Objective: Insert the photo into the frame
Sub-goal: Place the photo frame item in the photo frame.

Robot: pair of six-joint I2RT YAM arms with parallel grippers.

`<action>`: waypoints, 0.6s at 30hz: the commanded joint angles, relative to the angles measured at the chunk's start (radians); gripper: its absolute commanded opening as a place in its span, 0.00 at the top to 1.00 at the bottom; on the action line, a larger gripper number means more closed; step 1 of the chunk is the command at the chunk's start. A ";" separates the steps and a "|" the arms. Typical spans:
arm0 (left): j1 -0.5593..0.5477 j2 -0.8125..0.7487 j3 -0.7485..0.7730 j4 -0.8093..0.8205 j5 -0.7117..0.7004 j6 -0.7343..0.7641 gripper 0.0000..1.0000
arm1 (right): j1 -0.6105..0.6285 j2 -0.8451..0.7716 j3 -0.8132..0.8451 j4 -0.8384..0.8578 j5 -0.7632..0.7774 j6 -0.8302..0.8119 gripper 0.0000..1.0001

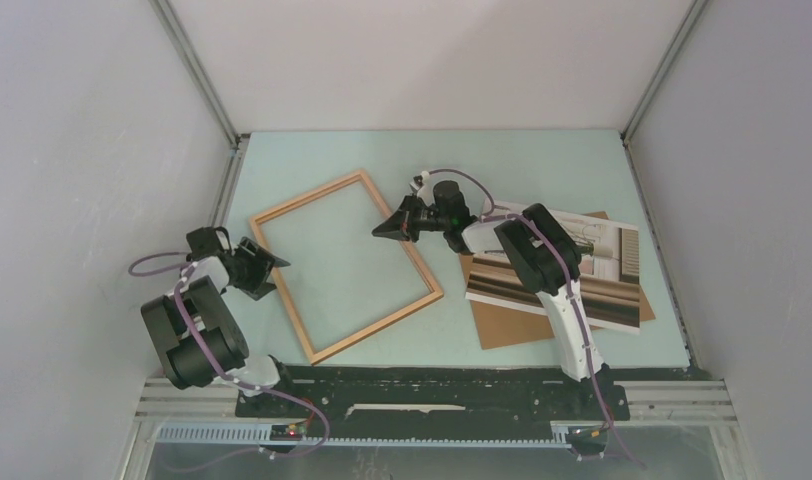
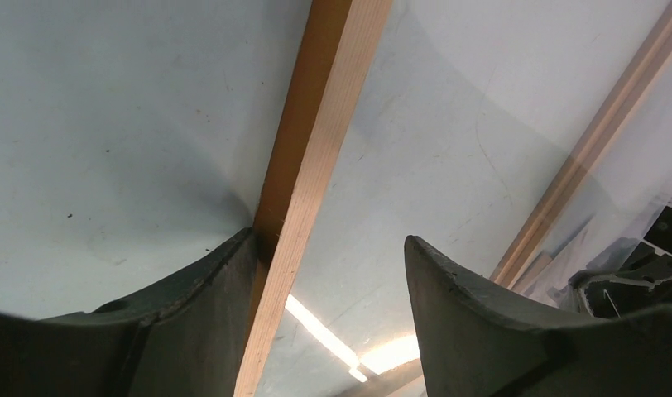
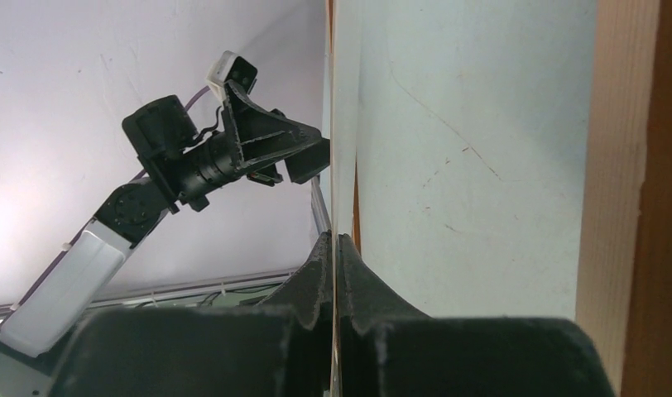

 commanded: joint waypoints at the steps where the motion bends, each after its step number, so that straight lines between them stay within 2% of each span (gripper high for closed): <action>1: -0.014 0.005 0.007 0.006 0.039 0.007 0.32 | 0.013 0.003 0.042 -0.019 -0.009 -0.050 1.00; 18: -0.022 0.011 0.007 0.008 0.056 0.010 0.32 | 0.005 0.042 0.104 -0.042 -0.039 -0.061 1.00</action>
